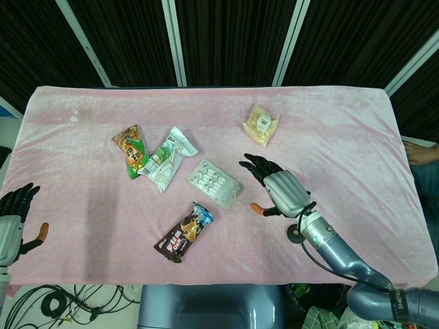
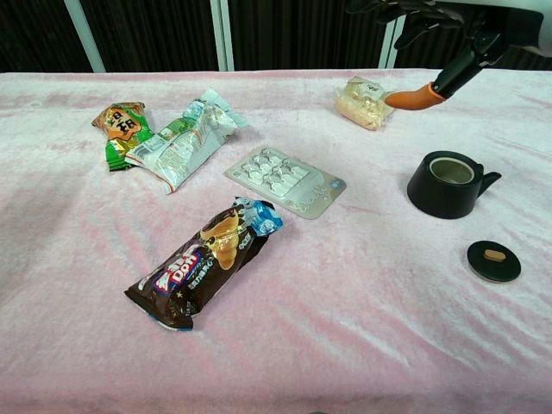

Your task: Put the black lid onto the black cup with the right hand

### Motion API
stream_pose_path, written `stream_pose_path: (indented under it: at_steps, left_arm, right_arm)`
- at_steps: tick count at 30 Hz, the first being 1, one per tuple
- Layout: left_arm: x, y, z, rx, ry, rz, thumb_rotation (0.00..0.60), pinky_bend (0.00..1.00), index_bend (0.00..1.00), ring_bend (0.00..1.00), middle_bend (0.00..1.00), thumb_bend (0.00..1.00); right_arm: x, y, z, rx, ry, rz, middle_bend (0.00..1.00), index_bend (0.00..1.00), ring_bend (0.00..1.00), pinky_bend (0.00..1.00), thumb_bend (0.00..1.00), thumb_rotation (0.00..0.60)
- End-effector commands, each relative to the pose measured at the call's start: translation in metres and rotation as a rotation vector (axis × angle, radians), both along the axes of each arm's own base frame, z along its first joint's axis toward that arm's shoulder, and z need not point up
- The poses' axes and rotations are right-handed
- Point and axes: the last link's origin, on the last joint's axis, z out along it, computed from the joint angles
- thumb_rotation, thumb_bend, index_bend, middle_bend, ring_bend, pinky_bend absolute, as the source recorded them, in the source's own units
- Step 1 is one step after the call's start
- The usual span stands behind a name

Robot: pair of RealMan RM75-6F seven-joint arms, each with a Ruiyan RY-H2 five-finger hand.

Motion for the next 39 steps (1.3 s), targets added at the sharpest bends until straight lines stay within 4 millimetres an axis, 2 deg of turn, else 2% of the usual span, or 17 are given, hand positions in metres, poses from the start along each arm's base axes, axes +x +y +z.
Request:
stream_pose_path:
  at_steps: [1,23,36,39]
  left_arm:
    - [0.0,0.001,0.0,-0.002,0.0,0.001,0.6,0.04,0.08,0.0,0.02,0.44]
    - [0.0,0.0,-0.001,-0.008,0.0,0.001,0.6,0.05,0.08,0.0,0.02,0.44]
    - [0.0,0.0,-0.001,-0.009,0.002,0.003,0.6,0.05,0.08,0.0,0.02,0.44]
    - [0.0,0.0,-0.001,-0.008,0.0,0.005,0.6,0.05,0.08,0.0,0.02,0.44]
  right_arm:
    - [0.001,0.001,-0.001,-0.004,0.0,0.0,0.0,0.1,0.04,0.16,0.22,0.6]
    - [-0.002,0.005,-0.002,-0.029,0.007,-0.017,0.0,0.1,0.04,0.16,0.22,0.6]
    - [-0.01,0.005,0.0,-0.032,0.02,-0.04,0.0,0.1,0.04,0.16,0.22,0.6]
    - [-0.018,0.01,0.001,-0.041,0.044,-0.063,0.0,0.1,0.04,0.16,0.22,0.6]
